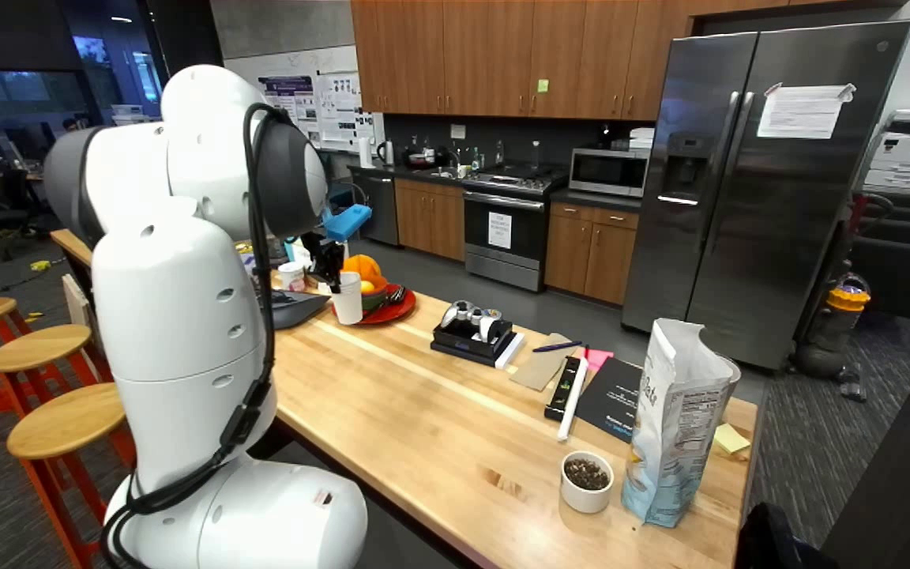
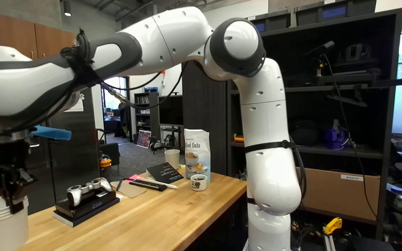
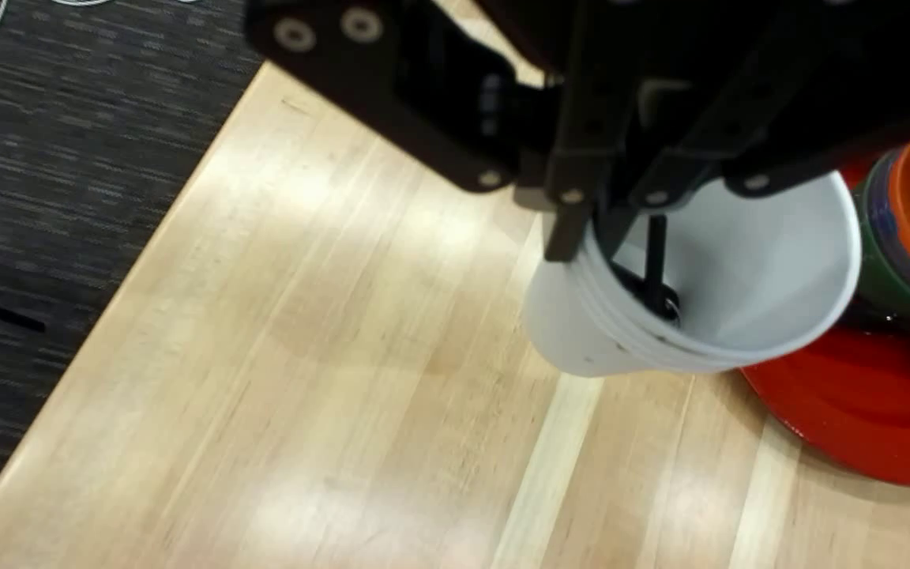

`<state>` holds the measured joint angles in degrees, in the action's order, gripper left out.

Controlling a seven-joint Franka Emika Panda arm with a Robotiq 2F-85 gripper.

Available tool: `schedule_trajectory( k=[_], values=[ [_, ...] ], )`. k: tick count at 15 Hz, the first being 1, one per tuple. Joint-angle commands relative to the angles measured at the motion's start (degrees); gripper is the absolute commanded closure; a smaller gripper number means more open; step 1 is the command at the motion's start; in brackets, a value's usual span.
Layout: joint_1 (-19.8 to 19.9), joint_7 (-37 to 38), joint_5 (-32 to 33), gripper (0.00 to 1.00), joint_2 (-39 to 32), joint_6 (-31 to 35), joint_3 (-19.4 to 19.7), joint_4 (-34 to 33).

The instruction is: Move the cups to the left

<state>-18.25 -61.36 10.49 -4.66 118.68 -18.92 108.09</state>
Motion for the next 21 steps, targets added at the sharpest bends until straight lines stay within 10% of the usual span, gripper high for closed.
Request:
schedule_trajectory(
  k=[1, 21],
  values=[
    [-1.23, 0.18, 2.70, 0.99, -3.80, 0.14, -0.86, -4.33],
    [-9.48, -2.37, 9.36, 0.99, -20.51, -3.18, -2.53, -22.27]
  ],
)
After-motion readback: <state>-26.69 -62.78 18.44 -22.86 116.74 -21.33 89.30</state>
